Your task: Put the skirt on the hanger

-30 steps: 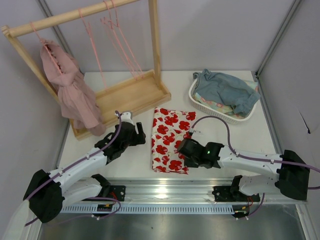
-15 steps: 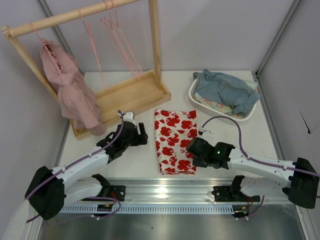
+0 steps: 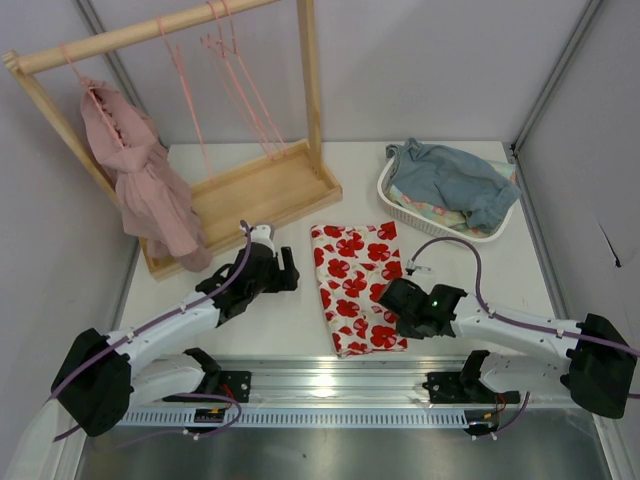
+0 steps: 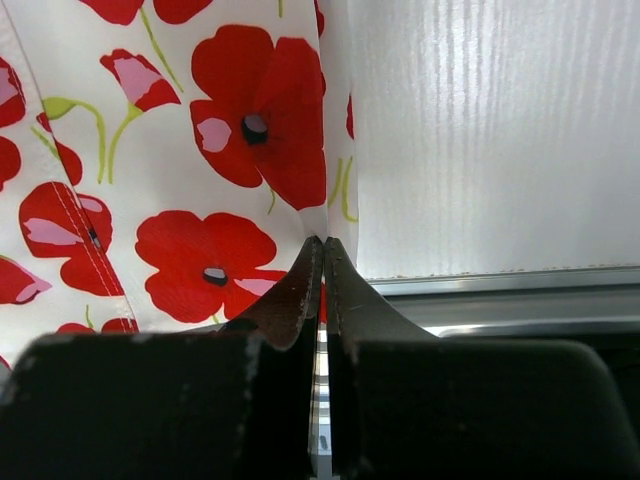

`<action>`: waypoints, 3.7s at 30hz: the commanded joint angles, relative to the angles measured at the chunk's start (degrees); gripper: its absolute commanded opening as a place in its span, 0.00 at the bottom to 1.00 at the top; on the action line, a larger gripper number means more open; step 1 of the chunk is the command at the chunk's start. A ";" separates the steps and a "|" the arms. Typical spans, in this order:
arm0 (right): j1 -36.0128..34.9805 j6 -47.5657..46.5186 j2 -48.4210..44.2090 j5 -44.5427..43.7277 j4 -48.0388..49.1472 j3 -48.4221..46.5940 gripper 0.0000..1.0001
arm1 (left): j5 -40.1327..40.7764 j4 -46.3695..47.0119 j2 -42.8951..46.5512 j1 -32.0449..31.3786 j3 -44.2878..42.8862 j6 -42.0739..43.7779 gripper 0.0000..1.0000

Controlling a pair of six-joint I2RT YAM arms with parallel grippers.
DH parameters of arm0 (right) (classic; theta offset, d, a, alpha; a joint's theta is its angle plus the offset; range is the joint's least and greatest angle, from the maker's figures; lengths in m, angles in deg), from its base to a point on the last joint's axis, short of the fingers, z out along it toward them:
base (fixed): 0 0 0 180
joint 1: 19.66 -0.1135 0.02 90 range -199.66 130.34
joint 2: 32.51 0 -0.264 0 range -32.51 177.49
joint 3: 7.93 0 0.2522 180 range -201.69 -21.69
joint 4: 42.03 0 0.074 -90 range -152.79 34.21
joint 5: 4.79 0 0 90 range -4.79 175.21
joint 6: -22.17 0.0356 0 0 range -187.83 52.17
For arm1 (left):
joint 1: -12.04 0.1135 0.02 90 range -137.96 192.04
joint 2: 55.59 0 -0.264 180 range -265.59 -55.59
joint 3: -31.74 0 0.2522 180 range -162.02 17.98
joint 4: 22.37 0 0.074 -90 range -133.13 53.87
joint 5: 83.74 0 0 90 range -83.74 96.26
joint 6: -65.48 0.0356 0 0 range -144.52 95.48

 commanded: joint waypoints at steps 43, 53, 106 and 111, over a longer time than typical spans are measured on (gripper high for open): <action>13.55 -17.55 -4.33 4.69 5.76 -10.42 0.17 | -1.79 7.21 -10.51 -16.90 -13.47 -4.96 0.36; 19.89 -24.58 10.16 7.86 27.32 -8.73 0.00 | 0.05 13.64 -22.18 -26.65 -12.85 -15.59 0.00; 11.27 -13.67 8.53 -5.15 19.35 -8.28 0.00 | -12.41 1.10 -32.59 -0.30 -25.15 5.49 0.01; 18.56 -24.91 -0.71 -0.25 13.45 -22.50 0.18 | -13.13 -8.06 -19.34 -0.30 -34.27 9.96 0.36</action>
